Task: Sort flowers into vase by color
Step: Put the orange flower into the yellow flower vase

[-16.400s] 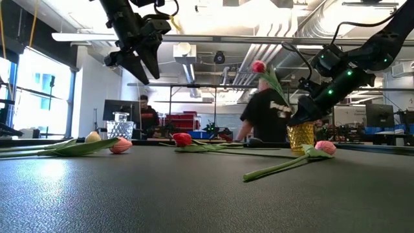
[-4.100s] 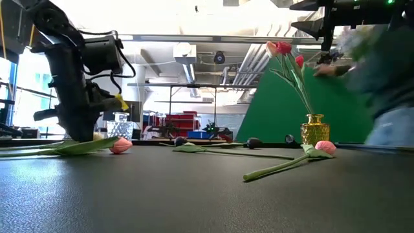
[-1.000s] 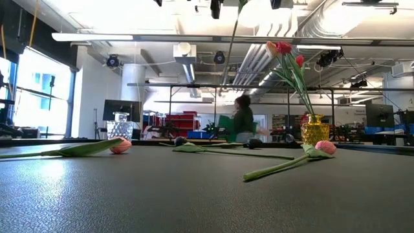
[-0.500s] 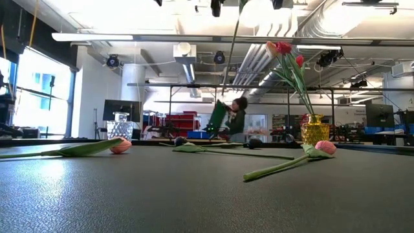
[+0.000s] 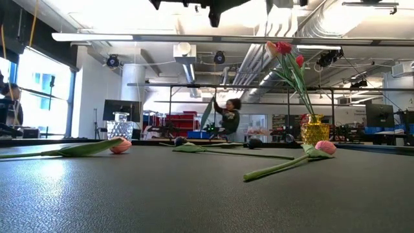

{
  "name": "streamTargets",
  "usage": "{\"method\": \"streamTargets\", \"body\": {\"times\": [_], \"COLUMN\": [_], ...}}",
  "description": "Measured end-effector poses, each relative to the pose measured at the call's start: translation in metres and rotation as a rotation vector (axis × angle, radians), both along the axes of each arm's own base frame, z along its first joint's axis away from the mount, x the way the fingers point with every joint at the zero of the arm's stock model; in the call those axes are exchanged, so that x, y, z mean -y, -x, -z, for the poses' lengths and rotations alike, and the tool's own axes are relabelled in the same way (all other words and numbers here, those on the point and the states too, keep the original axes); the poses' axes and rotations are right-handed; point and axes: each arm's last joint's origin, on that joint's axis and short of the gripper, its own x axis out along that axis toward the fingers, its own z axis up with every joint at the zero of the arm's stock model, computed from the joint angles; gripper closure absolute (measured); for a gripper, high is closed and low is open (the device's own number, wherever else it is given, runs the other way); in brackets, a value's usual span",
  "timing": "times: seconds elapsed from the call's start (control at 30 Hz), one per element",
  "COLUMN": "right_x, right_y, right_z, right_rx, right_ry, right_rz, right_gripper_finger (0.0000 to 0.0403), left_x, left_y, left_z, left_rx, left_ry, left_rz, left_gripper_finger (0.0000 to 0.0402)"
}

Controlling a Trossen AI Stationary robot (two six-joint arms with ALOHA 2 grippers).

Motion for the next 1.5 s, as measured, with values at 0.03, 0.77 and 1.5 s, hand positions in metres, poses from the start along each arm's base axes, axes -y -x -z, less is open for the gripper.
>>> {"method": "streamTargets", "body": {"times": [0.03,0.77,1.5], "right_x": [0.0,0.005,0.026], "right_y": [0.006,0.097,0.085], "right_z": [0.0,0.002,-0.002], "right_rx": [-0.018,-0.189,-0.181], "right_ry": [-0.003,0.126,0.143], "right_rz": [0.012,0.585,0.736], "right_gripper_finger": [0.0397,0.0396,0.0396], "left_x": [0.0,-0.002,-0.016], "left_y": [0.0,0.001,0.003], "left_z": [0.001,0.003,0.003], "left_rx": [-0.009,-0.031,-0.042], "left_ry": [0.003,0.021,0.084], "left_rz": [-0.001,-0.015,-0.09], "left_gripper_finger": [0.0273,0.0273,0.0273]}}
